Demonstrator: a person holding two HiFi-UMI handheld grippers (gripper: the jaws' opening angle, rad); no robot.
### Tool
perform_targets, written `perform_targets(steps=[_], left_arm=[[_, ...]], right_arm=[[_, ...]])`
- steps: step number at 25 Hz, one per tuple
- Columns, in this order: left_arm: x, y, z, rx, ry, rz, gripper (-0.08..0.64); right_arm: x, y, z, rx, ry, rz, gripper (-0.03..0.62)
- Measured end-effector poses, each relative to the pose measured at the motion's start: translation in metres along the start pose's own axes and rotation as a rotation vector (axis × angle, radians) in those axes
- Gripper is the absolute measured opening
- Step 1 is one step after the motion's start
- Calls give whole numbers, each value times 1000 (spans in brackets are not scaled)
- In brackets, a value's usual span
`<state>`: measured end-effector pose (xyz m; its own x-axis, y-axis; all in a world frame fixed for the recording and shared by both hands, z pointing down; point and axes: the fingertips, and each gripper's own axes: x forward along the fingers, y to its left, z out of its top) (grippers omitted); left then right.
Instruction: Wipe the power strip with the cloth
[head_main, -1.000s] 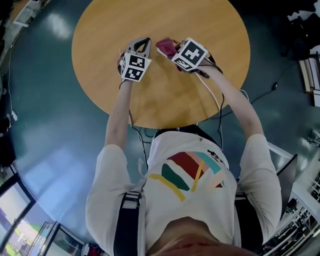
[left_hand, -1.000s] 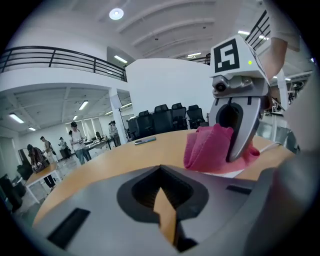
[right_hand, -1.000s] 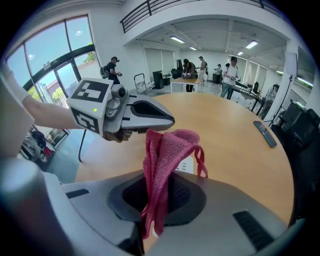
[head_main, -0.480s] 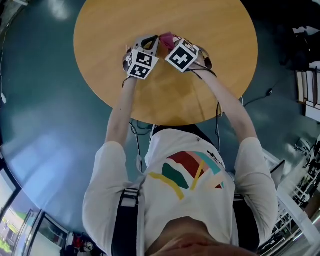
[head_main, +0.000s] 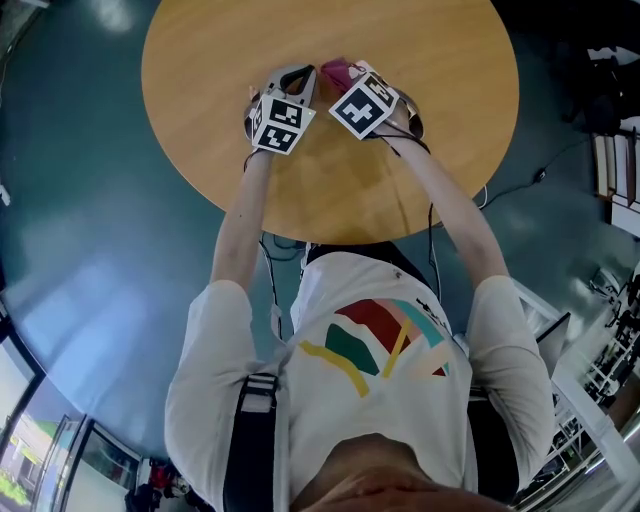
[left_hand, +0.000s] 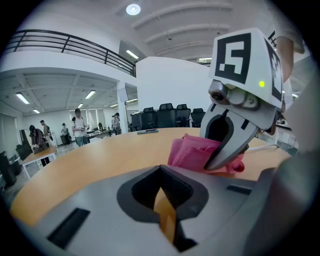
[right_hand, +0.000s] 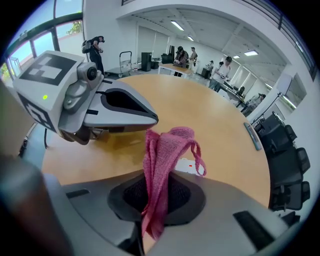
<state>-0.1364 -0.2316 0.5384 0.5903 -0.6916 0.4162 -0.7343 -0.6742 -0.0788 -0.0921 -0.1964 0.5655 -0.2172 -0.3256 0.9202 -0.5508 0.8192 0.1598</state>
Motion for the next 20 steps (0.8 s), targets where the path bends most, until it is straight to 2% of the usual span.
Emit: perform_targets(steps=[10, 20], left_arm=[[1, -20, 0, 24, -5, -38, 41], [21, -78, 24, 59, -8, -48, 41]], right_arm=[[-22, 13, -76, 107, 22, -20, 40], [-53, 10, -183, 159, 44, -47, 40]])
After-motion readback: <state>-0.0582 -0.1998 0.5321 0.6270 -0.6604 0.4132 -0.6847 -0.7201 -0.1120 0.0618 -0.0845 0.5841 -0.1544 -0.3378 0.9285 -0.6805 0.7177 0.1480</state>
